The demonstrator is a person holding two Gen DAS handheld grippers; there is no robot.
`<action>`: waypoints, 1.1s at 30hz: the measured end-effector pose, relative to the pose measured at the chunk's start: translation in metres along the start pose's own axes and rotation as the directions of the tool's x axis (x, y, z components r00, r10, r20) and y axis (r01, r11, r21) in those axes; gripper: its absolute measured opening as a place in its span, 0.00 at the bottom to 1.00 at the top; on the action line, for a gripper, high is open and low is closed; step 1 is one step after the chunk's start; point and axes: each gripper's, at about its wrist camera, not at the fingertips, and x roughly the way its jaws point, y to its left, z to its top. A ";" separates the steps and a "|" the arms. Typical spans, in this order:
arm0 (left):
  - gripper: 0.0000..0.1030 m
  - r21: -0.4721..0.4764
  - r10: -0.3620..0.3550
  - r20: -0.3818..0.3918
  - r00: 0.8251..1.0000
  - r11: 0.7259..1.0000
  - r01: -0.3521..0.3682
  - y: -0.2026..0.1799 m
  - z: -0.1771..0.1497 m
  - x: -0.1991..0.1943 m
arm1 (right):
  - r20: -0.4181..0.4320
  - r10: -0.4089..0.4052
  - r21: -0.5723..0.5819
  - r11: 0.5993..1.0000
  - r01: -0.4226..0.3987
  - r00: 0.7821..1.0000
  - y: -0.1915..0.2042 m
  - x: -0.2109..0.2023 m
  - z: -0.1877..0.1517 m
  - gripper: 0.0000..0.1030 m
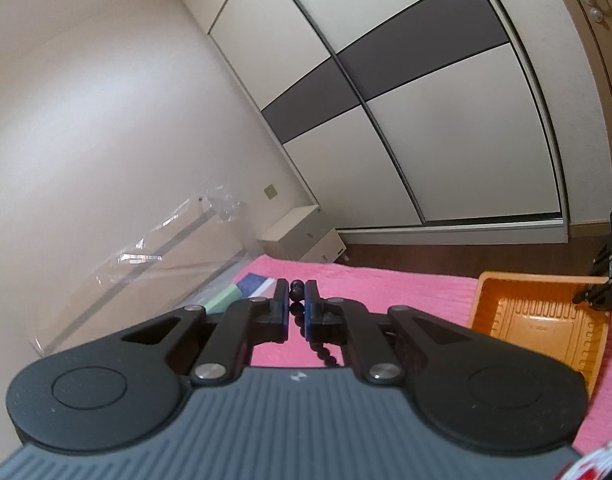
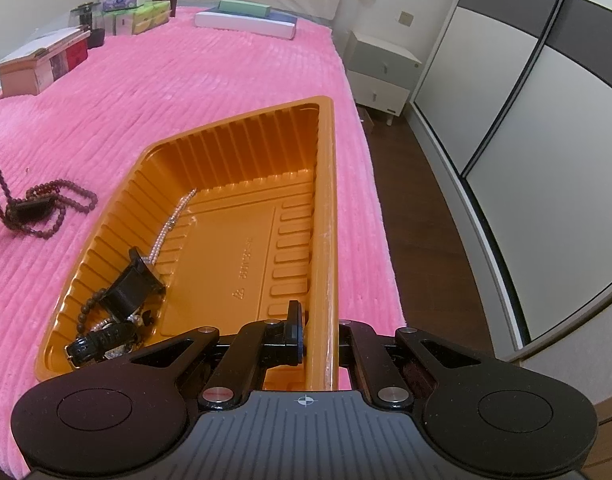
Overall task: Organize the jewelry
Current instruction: 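Lift the dark bead necklace high off the bedspread with the left tool, then lower the hanging necklace into the tray and open the left tool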
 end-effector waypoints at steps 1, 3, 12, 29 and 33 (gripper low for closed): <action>0.06 0.012 -0.009 0.003 1.000 1.000 0.008 0.000 0.005 0.002 | 0.000 -0.001 -0.003 1.000 0.001 1.000 0.000 0.000 0.000 0.04; 0.06 0.034 -0.034 0.008 0.999 0.999 0.033 -0.002 0.015 0.008 | 0.001 -0.001 -0.009 1.000 0.001 1.000 0.000 0.000 0.000 0.04; 0.06 0.097 -0.129 0.049 0.990 0.987 0.124 -0.029 0.054 0.038 | 0.001 0.002 -0.018 1.000 -0.002 1.000 0.000 0.000 0.000 0.04; 0.06 0.183 -0.280 -0.004 0.960 0.943 0.276 -0.117 0.083 0.102 | 0.004 0.008 -0.031 0.999 -0.008 1.000 -0.001 0.001 -0.001 0.04; 0.06 0.257 -0.297 -0.061 0.953 0.918 0.302 -0.147 0.070 0.122 | 0.004 0.009 -0.039 0.999 -0.009 1.000 0.000 0.001 -0.001 0.04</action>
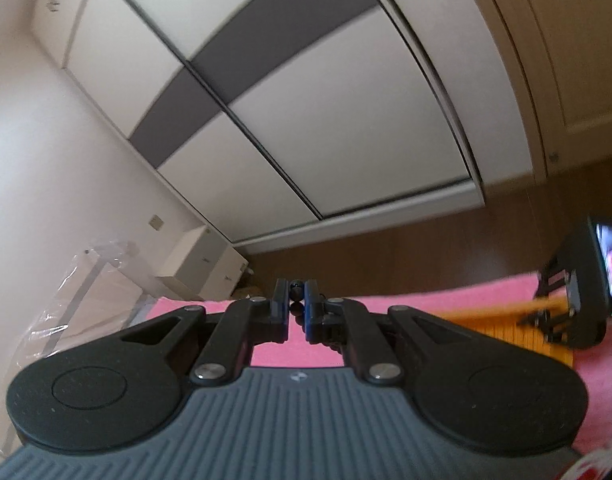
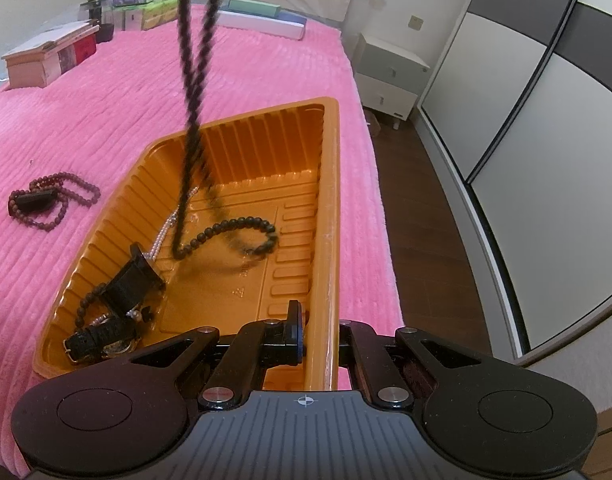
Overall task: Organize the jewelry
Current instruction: 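Lower the hanging necklace into the tray and open the left tool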
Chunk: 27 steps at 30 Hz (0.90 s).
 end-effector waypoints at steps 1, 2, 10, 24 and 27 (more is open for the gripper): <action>0.06 0.018 -0.006 -0.013 1.000 1.000 0.007 -0.006 -0.002 0.006 | -0.001 0.001 -0.002 1.000 -0.001 1.000 0.000 0.000 0.000 0.04; 0.06 0.030 -0.015 -0.026 1.000 0.999 0.016 -0.011 -0.004 0.013 | -0.001 0.001 -0.003 1.000 -0.001 1.000 0.000 0.000 0.000 0.04; 0.06 0.012 -0.085 -0.089 0.992 0.996 0.087 -0.025 -0.019 0.048 | -0.002 0.001 -0.006 1.000 -0.001 1.000 0.000 0.001 0.000 0.04; 0.06 -0.036 -0.177 -0.177 0.968 0.984 0.173 -0.048 -0.044 0.087 | -0.003 0.004 -0.005 1.000 -0.004 1.000 0.000 0.002 0.000 0.04; 0.06 -0.044 -0.188 -0.189 0.964 0.982 0.183 -0.049 -0.047 0.093 | -0.004 0.004 -0.004 1.000 -0.004 1.000 0.001 0.003 0.000 0.04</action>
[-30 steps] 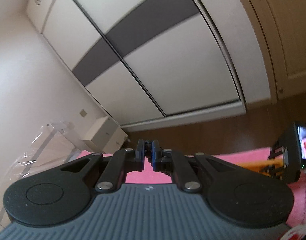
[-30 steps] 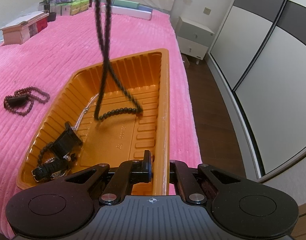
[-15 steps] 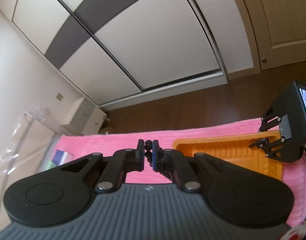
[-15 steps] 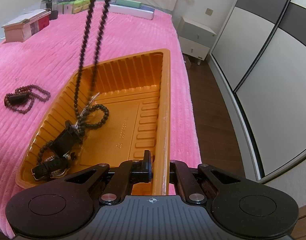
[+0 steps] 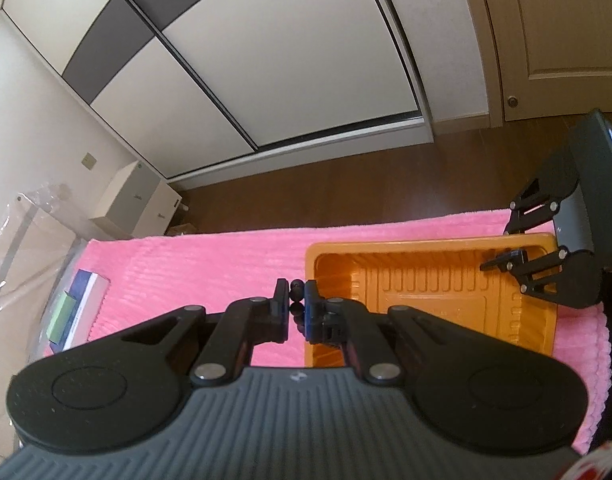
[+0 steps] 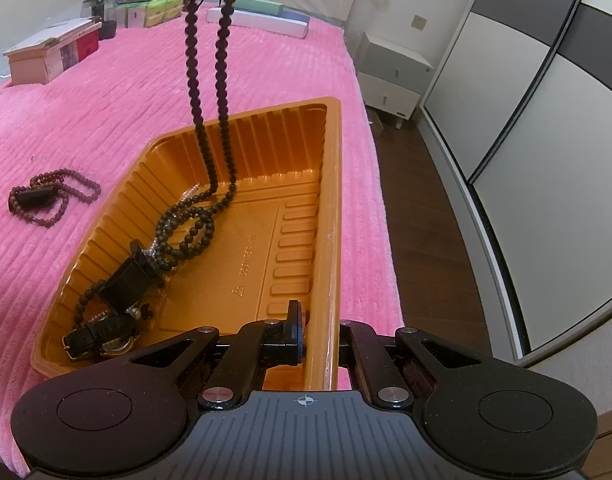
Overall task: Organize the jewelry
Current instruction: 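Lower the hanging necklace into the tray and open the left tool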
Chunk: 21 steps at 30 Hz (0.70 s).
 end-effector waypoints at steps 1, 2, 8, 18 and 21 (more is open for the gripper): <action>0.06 -0.001 -0.002 -0.004 1.000 1.000 0.002 -0.001 -0.001 0.002 | -0.001 0.001 0.001 1.000 -0.001 1.000 0.000 0.000 0.000 0.04; 0.06 0.000 -0.005 -0.009 1.000 1.000 0.005 -0.002 -0.002 0.004 | -0.001 0.001 0.002 1.000 -0.001 1.000 0.000 0.000 0.000 0.04; 0.06 0.007 -0.021 -0.029 0.999 1.000 0.021 -0.005 -0.007 0.014 | -0.006 0.002 -0.001 1.000 -0.002 1.000 -0.001 0.001 0.001 0.04; 0.06 0.000 -0.044 -0.056 0.997 0.999 0.044 -0.010 -0.014 0.026 | -0.010 0.003 -0.005 1.000 -0.003 1.000 -0.001 0.003 0.001 0.04; 0.06 0.002 -0.050 -0.063 0.997 0.999 0.050 -0.013 -0.015 0.030 | -0.012 0.003 -0.006 1.000 -0.003 1.000 -0.001 0.003 0.001 0.04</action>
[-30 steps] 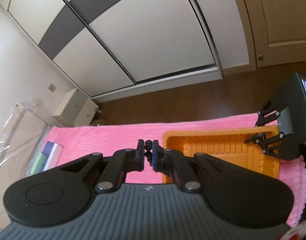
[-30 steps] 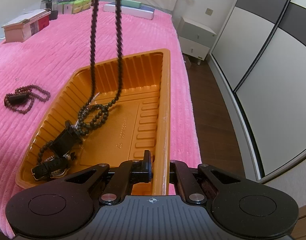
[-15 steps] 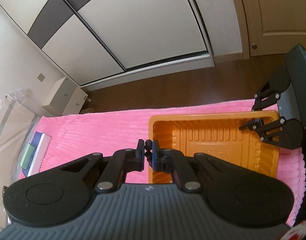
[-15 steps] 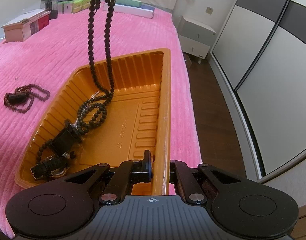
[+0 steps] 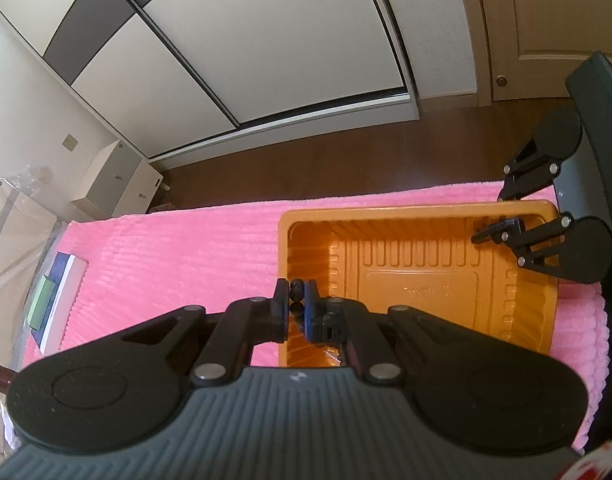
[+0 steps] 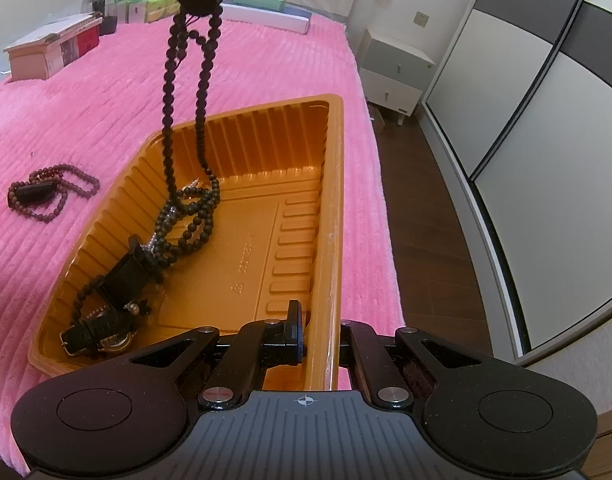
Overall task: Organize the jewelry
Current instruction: 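Lower the hanging necklace into the tray and open the left tool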
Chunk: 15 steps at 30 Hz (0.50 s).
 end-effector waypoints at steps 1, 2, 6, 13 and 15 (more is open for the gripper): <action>0.06 -0.001 -0.003 -0.002 1.000 1.000 0.003 -0.001 -0.001 0.001 | 0.000 0.000 0.000 1.000 0.000 1.000 0.000 0.000 0.000 0.04; 0.06 -0.001 -0.005 -0.003 1.000 1.000 0.005 -0.002 -0.001 0.003 | 0.000 0.000 0.000 1.000 0.000 1.000 0.000 0.000 0.000 0.04; 0.06 -0.006 -0.013 -0.011 1.000 1.000 0.013 -0.003 -0.002 0.007 | -0.001 0.000 0.000 1.000 0.000 1.000 0.000 0.000 0.000 0.04; 0.06 -0.010 -0.028 -0.021 0.999 1.000 0.028 -0.007 -0.004 0.014 | 0.000 0.000 0.002 1.000 0.000 1.000 0.000 0.001 -0.001 0.04; 0.06 -0.010 -0.031 -0.023 0.999 0.999 0.031 -0.008 -0.004 0.016 | 0.000 0.001 0.002 1.000 -0.001 1.000 0.000 0.001 -0.001 0.04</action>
